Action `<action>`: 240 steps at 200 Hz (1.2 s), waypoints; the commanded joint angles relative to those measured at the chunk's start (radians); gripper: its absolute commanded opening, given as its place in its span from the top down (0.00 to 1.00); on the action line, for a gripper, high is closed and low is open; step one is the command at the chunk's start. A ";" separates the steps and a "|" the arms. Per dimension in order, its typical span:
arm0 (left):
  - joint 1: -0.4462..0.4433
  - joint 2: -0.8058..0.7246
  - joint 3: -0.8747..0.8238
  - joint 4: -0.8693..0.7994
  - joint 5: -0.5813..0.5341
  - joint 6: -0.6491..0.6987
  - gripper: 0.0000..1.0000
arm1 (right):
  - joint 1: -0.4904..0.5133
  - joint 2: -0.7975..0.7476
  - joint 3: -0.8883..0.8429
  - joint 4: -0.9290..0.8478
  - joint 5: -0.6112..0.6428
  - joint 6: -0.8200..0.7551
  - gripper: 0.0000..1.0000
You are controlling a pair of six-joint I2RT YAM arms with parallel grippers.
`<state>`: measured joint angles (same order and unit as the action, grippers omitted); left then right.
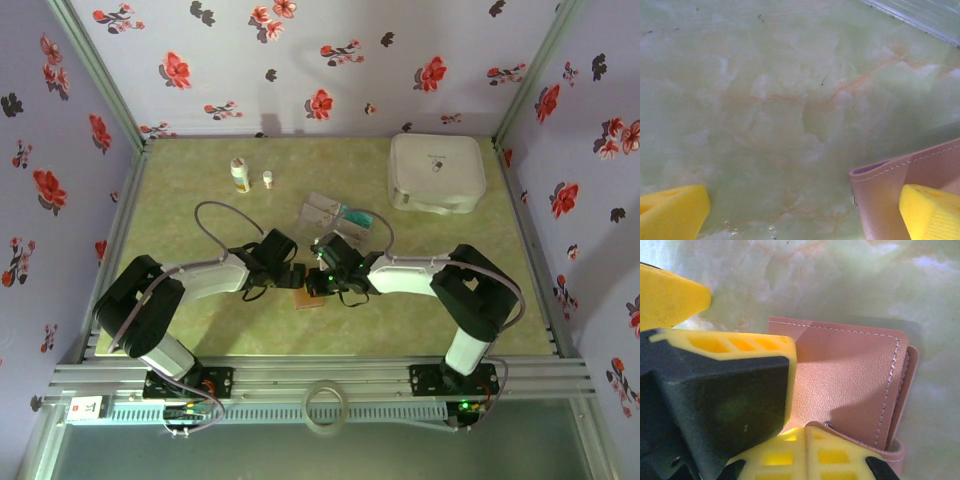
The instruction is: Put the credit cards into the card holder
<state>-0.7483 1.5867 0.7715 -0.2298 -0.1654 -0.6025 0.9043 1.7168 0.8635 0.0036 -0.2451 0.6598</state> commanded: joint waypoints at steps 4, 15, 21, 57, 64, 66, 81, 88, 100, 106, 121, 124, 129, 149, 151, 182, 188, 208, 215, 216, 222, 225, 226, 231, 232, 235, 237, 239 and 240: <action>0.013 0.065 -0.040 -0.050 -0.066 0.015 0.00 | 0.010 0.041 -0.018 0.021 0.004 0.027 1.00; 0.013 0.062 -0.037 -0.054 -0.067 0.016 0.00 | 0.009 0.040 -0.030 0.027 0.008 0.030 1.00; 0.013 0.060 -0.035 -0.056 -0.067 0.015 0.00 | 0.009 0.039 -0.035 0.027 0.010 0.031 1.00; 0.026 0.031 -0.028 -0.073 -0.065 0.021 0.00 | -0.002 0.038 -0.064 0.025 0.037 0.054 1.00; 0.027 0.027 -0.024 -0.076 -0.065 0.025 0.00 | -0.006 0.042 -0.071 0.026 0.042 0.065 1.00; 0.027 0.027 -0.023 -0.077 -0.066 0.026 0.00 | -0.008 0.042 -0.073 0.027 0.043 0.069 1.00; 0.028 0.024 -0.020 -0.082 -0.065 0.028 0.00 | -0.023 0.046 -0.087 0.039 0.045 0.094 1.00; 0.029 0.024 -0.018 -0.082 -0.066 0.028 0.00 | -0.031 0.049 -0.092 0.038 0.045 0.105 1.00; 0.028 0.027 -0.020 -0.082 -0.064 0.026 0.00 | -0.043 0.058 -0.099 0.035 0.044 0.120 1.00; 0.029 0.027 -0.022 -0.080 -0.063 0.024 0.00 | -0.049 0.062 -0.102 0.036 0.041 0.126 1.00; 0.028 0.027 -0.028 -0.075 -0.060 0.022 0.00 | -0.064 0.073 -0.112 0.032 0.038 0.140 1.00; 0.028 0.027 -0.029 -0.075 -0.060 0.022 0.00 | -0.067 0.076 -0.115 0.032 0.038 0.142 1.00; 0.028 0.027 -0.031 -0.074 -0.061 0.021 0.00 | -0.070 0.079 -0.119 0.033 0.037 0.147 1.00; 0.029 0.027 -0.037 -0.069 -0.060 0.019 0.00 | -0.088 0.092 -0.139 0.042 0.031 0.164 1.00; 0.028 0.027 -0.037 -0.069 -0.059 0.018 0.00 | -0.089 0.092 -0.142 0.043 0.031 0.165 1.00; 0.028 0.027 -0.040 -0.066 -0.058 0.019 0.00 | -0.100 0.109 -0.157 0.050 0.022 0.184 1.00; 0.029 0.027 -0.041 -0.066 -0.058 0.019 0.00 | -0.103 0.113 -0.158 0.049 0.019 0.187 1.00; 0.028 0.024 -0.043 -0.066 -0.058 0.017 0.00 | -0.111 0.129 -0.171 0.061 0.010 0.200 1.00; 0.028 0.023 -0.042 -0.065 -0.059 0.017 0.00 | -0.113 0.132 -0.178 0.070 0.005 0.206 1.00; 0.028 0.023 -0.042 -0.065 -0.059 0.017 0.00 | -0.113 0.132 -0.179 0.071 0.004 0.206 1.00; 0.029 0.022 -0.044 -0.066 -0.057 0.017 0.00 | -0.116 0.134 -0.184 0.078 0.000 0.212 1.00; 0.029 0.021 -0.044 -0.065 -0.056 0.018 0.00 | -0.118 0.135 -0.186 0.080 -0.003 0.213 1.00; 0.029 0.021 -0.044 -0.066 -0.057 0.017 0.00 | -0.118 0.136 -0.187 0.081 -0.004 0.213 1.00; 0.029 0.019 -0.044 -0.067 -0.055 0.017 0.00 | -0.119 0.136 -0.188 0.087 -0.006 0.217 1.00; 0.029 0.018 -0.043 -0.067 -0.054 0.018 0.00 | -0.120 0.136 -0.189 0.087 -0.007 0.217 1.00; 0.028 0.015 -0.044 -0.068 -0.054 0.017 0.00 | -0.120 0.135 -0.191 0.088 -0.008 0.219 1.00; 0.028 0.015 -0.044 -0.069 -0.053 0.017 0.00 | -0.120 0.135 -0.192 0.089 -0.009 0.220 1.00; 0.028 0.014 -0.043 -0.069 -0.054 0.017 0.00 | -0.122 0.135 -0.192 0.089 -0.009 0.221 1.00; 0.028 0.013 -0.042 -0.070 -0.054 0.017 0.00 | -0.121 0.135 -0.192 0.090 -0.009 0.221 1.00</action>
<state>-0.7452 1.5810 0.7696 -0.2287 -0.1658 -0.5983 0.8192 1.7554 0.7475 0.2729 -0.3962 0.8577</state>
